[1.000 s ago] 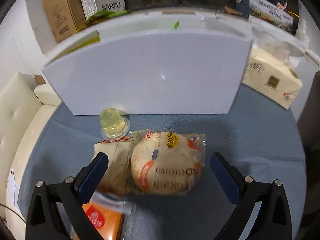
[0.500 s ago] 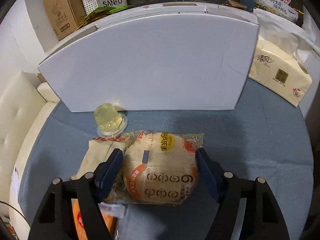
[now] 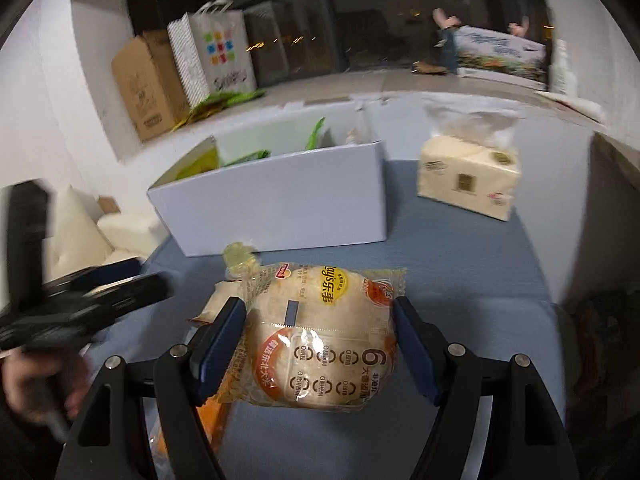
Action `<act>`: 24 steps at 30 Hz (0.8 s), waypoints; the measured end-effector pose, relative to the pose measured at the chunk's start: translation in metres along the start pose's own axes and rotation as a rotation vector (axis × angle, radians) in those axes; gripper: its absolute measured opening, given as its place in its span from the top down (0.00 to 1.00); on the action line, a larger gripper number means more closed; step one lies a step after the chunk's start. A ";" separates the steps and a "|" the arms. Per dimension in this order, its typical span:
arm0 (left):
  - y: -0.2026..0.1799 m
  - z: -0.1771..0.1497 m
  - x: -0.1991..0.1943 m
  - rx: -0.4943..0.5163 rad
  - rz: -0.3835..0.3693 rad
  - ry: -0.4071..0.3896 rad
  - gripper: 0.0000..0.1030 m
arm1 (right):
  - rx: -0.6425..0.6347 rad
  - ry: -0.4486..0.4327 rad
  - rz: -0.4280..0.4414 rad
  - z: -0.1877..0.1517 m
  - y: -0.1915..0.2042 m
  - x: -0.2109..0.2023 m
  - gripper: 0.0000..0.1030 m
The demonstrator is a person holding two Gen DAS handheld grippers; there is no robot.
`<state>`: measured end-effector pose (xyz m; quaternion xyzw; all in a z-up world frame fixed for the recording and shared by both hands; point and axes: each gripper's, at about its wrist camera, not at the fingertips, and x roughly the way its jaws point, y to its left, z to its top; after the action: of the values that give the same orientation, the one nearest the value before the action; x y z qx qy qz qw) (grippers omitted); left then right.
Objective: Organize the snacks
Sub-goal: 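Grasp the round bread bag with the right gripper while the left grasps a jelly cup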
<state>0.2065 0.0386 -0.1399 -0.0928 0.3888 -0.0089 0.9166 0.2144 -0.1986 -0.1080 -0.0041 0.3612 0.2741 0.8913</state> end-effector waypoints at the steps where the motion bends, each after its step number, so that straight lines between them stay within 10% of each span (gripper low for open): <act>1: 0.000 0.002 0.011 0.003 0.014 0.012 0.02 | 0.020 -0.007 0.003 -0.003 -0.005 -0.007 0.24; 5: 0.008 0.008 0.050 -0.033 0.024 0.091 0.19 | 0.050 -0.028 -0.004 -0.009 -0.019 -0.025 0.24; 8: 0.010 0.009 0.064 -0.019 0.038 0.121 0.59 | 0.061 -0.033 -0.005 -0.016 -0.024 -0.027 0.24; 24: 0.018 -0.015 -0.061 0.027 -0.094 -0.154 0.59 | 0.064 -0.015 0.049 -0.022 -0.016 -0.021 0.24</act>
<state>0.1517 0.0591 -0.1100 -0.0988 0.3123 -0.0501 0.9435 0.1959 -0.2271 -0.1145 0.0352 0.3629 0.2841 0.8868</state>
